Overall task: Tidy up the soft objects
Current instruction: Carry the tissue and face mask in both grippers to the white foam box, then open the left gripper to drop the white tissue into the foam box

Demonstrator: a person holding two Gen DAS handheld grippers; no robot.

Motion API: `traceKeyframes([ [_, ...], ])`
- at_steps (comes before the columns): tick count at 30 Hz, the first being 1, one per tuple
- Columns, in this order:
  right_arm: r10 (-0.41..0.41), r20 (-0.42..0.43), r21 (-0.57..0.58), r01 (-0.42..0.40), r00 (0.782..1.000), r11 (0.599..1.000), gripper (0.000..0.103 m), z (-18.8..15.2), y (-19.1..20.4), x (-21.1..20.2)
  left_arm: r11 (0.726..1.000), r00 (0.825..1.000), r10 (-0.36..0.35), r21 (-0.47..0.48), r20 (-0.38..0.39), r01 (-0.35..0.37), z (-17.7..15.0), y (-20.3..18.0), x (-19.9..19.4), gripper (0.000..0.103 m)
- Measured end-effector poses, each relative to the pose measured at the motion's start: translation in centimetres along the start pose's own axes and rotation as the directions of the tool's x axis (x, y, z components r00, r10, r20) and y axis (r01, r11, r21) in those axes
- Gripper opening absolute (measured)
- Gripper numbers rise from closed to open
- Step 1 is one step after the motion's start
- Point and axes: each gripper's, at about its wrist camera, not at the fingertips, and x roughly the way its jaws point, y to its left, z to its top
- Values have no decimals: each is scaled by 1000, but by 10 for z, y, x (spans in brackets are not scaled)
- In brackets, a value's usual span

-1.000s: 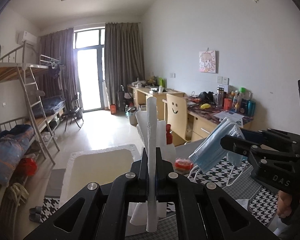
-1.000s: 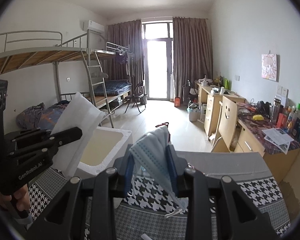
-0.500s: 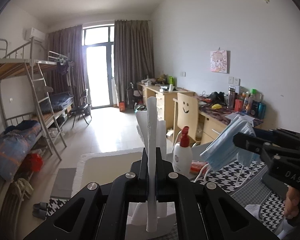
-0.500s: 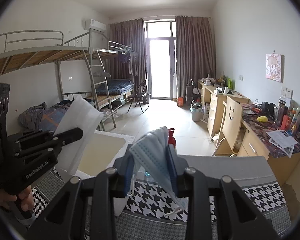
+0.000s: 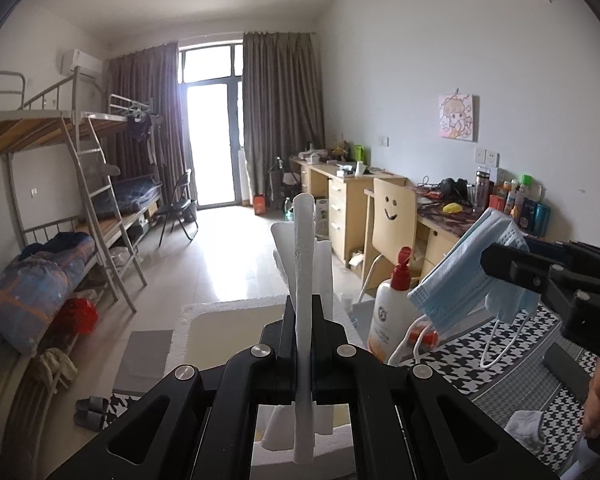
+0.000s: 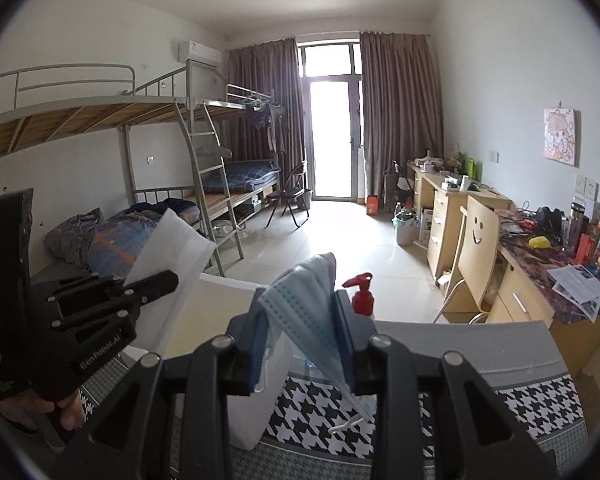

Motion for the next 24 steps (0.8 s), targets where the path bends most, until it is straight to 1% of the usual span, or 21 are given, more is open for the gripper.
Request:
traceKeyframes([
  [1,-8,-1,6,8,1000,1000,36,1,1,1,1000,1000,3,-3,-2,-3,0,2,1,4],
  [9,10,4,-11,-10,1000,1000,36,8,12,3,999,999,28,-21,-19,-28,-2,14,5,4],
  [16,35,1,-22,-35,999,999,36,12,21,8,999,997,37,-34,-68,-39,-9,21,21,4],
  [18,36,-4,-23,-36,999,999,36,13,23,11,998,995,47,-44,-87,-51,-11,26,27,8],
  [19,37,-7,-23,-37,999,999,36,13,24,12,997,994,50,-47,-98,-55,-12,28,30,17],
  [20,38,-8,-24,-39,999,999,36,13,24,13,997,993,56,-51,-107,-62,-13,31,32,36],
  [21,40,-8,-26,-41,999,999,36,13,24,14,996,991,67,-58,-117,-74,-14,34,34,47],
  [22,40,-7,-28,-40,999,999,36,14,25,14,995,990,72,-66,-117,-80,-15,36,34,62],
  [23,38,-6,-30,-38,999,999,36,14,26,14,993,991,76,-79,-112,-85,-16,39,33,67],
  [24,39,-6,-31,-39,999,999,36,15,25,14,993,991,76,-84,-109,-86,-16,41,33,68],
])
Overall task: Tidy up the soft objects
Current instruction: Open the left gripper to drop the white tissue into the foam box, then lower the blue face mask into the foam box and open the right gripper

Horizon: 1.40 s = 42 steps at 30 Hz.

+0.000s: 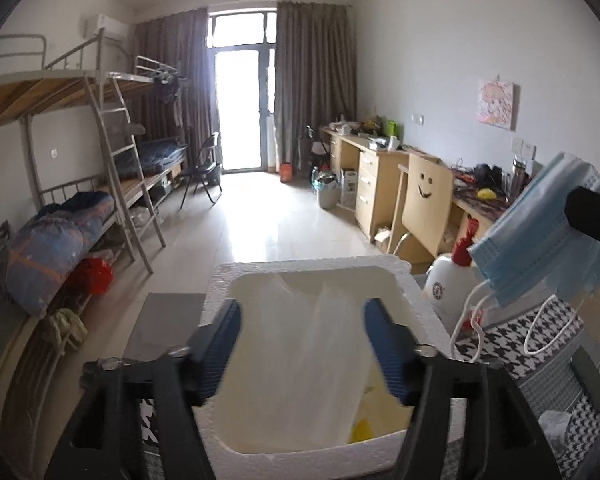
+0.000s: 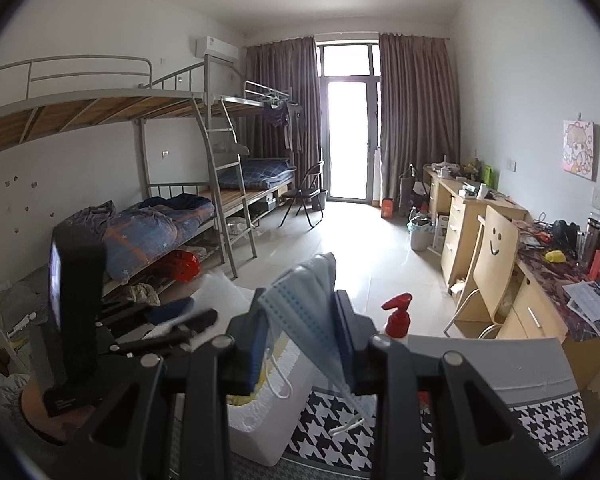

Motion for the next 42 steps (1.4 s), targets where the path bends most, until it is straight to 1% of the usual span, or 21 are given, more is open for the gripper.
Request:
traceKeyframes([
  [1,1,1,-1,-1,1000,1000,36,0,1,0,1000,1000,2,-4,1,-2,0,2,-1,72],
  [2,0,2,-2,0,1000,1000,36,1,0,0,1000,1000,9,-6,4,-9,0,3,-3,81],
  [4,4,1,-3,-4,1000,1000,36,1,0,1,1000,999,26,-11,24,-25,0,4,-7,90],
  [5,8,-1,-4,-8,1000,1000,36,1,0,1,999,999,33,-13,34,-33,0,6,-10,94],
  [7,11,0,-7,-11,1000,1000,36,3,3,3,999,998,49,-13,46,-48,-1,7,-13,98],
  [13,32,-6,-20,-33,999,999,36,5,8,8,996,995,80,-32,53,-79,-2,15,-23,101],
  [15,45,-5,-27,-45,999,999,36,6,12,8,996,995,80,-38,57,-78,-1,18,-25,101],
  [25,82,-26,-38,-83,996,996,36,8,26,20,991,989,127,-62,70,-122,-8,36,-38,102],
  [42,125,-68,-62,-129,990,990,36,9,42,37,985,985,153,-90,77,-146,-26,56,-52,102],
])
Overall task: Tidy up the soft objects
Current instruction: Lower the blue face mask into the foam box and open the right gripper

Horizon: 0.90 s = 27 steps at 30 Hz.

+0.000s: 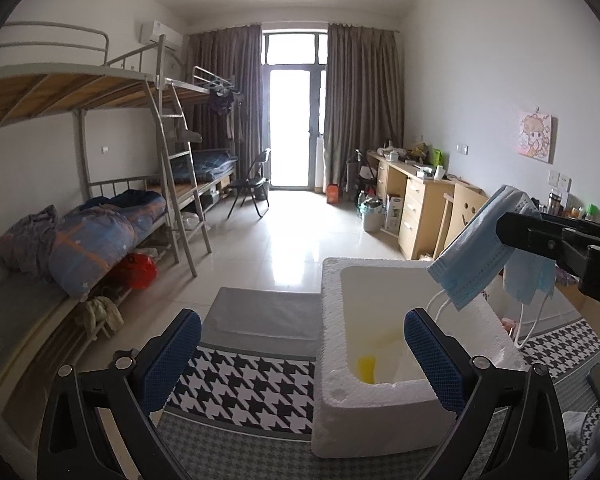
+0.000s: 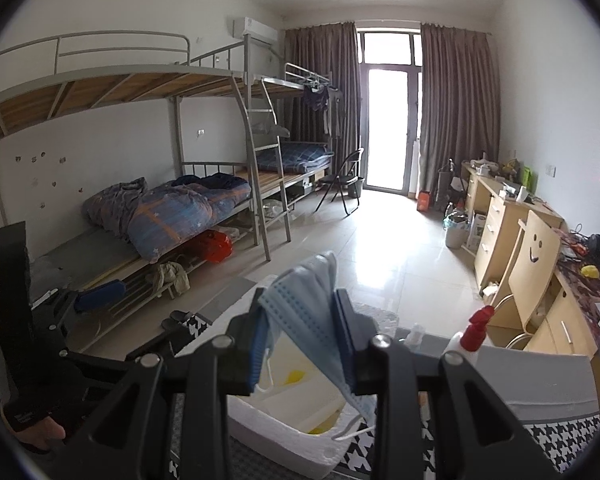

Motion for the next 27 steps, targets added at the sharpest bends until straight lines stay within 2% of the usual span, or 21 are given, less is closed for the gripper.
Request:
traceKeyframes([
  [9,16,-15,-13,-17,1000,1000,36,1,4,8,1000,1000,3,-10,-4,-3,-6,7,-3,102],
  [26,15,-110,-26,-18,994,1000,37,-7,7,38,999,999,25,-27,-22,-26,-18,17,-2,102],
  [27,16,-117,-23,-19,993,1000,42,-8,9,41,999,999,24,-28,-23,-25,-18,18,-1,102],
])
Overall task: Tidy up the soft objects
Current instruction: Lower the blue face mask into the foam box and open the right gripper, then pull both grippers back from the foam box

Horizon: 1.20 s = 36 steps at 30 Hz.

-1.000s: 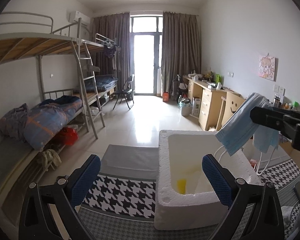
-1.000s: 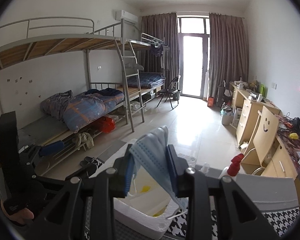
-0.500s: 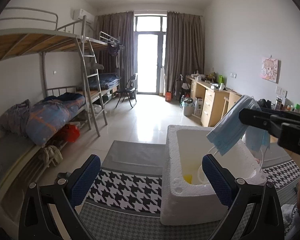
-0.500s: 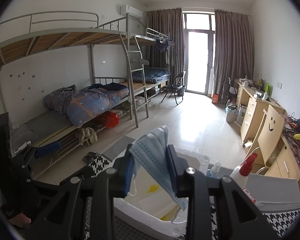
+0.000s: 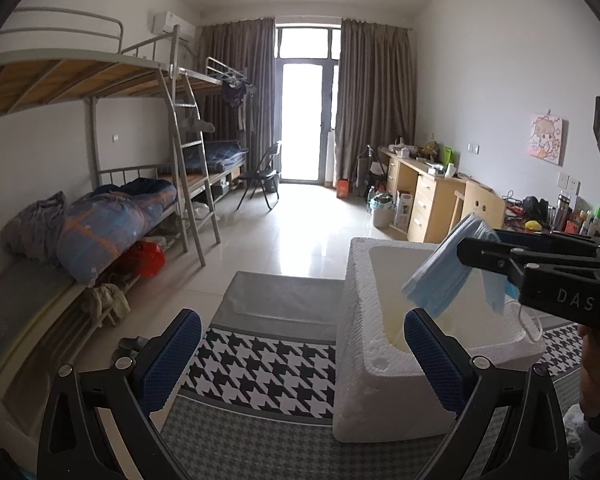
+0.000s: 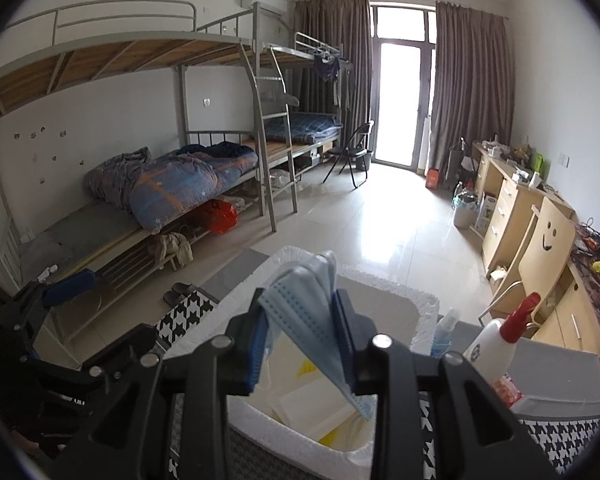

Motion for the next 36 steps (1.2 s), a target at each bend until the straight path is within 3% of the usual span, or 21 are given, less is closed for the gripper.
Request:
traceKeyframes([
  [4,10,-23,17,-9,1000,1000,61,-1,-3,6,1000,1000,4,-1,-2,-4,-1,4,1,102],
  [7,0,-26,25,0,1000,1000,69,-1,-4,6,1000,1000,4,-3,-2,-4,-1,5,1,102],
  [18,-18,-17,16,18,1000,1000,72,-5,-3,-4,1000,1000,-7,1,7,7,-2,-2,-5,102],
  [25,-41,28,5,41,999,999,90,-7,-3,-20,1000,1000,-9,11,18,8,-2,-8,-12,102],
  [28,-44,51,-10,44,998,999,94,-10,0,-28,1000,1000,-12,16,21,12,-1,-10,-15,102],
  [36,-48,66,-13,48,997,999,94,-14,2,-37,999,999,-26,30,35,25,-1,-17,-27,102],
])
